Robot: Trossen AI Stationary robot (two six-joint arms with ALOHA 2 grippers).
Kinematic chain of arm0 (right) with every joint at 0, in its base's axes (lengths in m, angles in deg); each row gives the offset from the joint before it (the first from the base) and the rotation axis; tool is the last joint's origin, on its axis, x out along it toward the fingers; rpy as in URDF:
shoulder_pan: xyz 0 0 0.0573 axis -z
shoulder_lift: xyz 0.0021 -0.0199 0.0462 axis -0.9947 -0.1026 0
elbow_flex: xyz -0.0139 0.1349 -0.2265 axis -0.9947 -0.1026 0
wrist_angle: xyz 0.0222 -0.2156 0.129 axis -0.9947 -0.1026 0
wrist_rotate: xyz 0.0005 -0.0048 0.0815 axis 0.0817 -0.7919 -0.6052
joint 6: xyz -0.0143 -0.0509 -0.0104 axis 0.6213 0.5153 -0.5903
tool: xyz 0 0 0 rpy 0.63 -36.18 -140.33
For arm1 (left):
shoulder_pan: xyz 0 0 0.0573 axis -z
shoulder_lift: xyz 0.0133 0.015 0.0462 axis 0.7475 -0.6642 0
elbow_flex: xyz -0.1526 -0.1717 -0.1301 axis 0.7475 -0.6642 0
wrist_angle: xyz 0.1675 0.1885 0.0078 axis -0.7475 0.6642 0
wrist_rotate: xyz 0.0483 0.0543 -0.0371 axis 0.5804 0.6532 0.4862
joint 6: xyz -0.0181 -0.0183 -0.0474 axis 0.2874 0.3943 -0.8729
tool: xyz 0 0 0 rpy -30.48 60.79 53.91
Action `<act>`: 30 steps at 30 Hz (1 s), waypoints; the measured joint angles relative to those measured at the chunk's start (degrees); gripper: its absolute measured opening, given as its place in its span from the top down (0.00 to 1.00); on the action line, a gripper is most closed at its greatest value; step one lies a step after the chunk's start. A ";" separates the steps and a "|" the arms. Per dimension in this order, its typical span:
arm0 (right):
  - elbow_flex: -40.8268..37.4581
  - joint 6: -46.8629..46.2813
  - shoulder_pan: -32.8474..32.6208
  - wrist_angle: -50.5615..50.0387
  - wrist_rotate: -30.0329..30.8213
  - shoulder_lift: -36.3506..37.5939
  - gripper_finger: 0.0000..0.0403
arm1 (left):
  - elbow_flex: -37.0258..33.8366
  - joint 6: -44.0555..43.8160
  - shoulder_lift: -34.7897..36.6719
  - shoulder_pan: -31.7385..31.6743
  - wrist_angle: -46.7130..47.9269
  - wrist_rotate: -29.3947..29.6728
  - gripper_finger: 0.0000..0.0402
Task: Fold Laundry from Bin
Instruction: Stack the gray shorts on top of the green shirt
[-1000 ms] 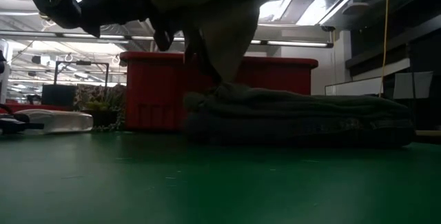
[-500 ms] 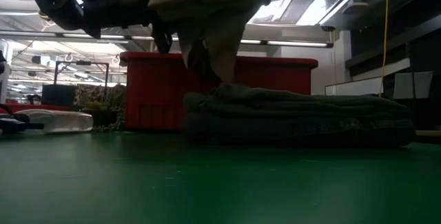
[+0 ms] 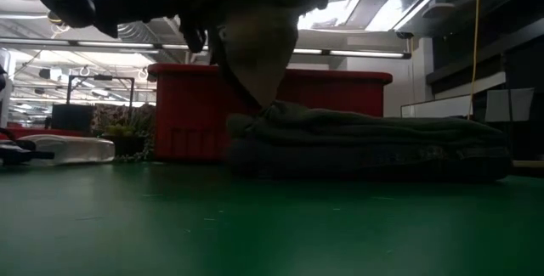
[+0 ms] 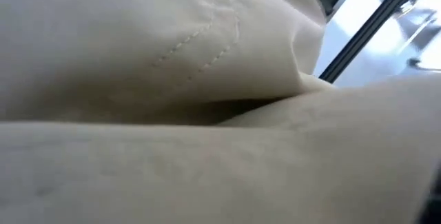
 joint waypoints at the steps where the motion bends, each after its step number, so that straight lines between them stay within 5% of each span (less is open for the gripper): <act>1: -0.02 0.04 -0.02 -0.38 -0.04 0.00 0.96 | 0.00 0.59 0.73 0.00 2.20 0.10 0.81; 6: -0.04 1.52 0.04 -0.77 -0.05 0.00 0.96 | 0.00 3.45 3.00 0.00 8.29 2.08 0.81; 23: -0.04 2.99 2.66 10.05 -1.75 -3.83 0.96 | 0.00 7.53 3.32 -0.02 7.59 9.35 0.81; 30: -0.04 3.03 2.64 5.50 -2.40 -4.41 0.96 | -0.02 7.51 3.28 0.00 9.52 9.07 0.81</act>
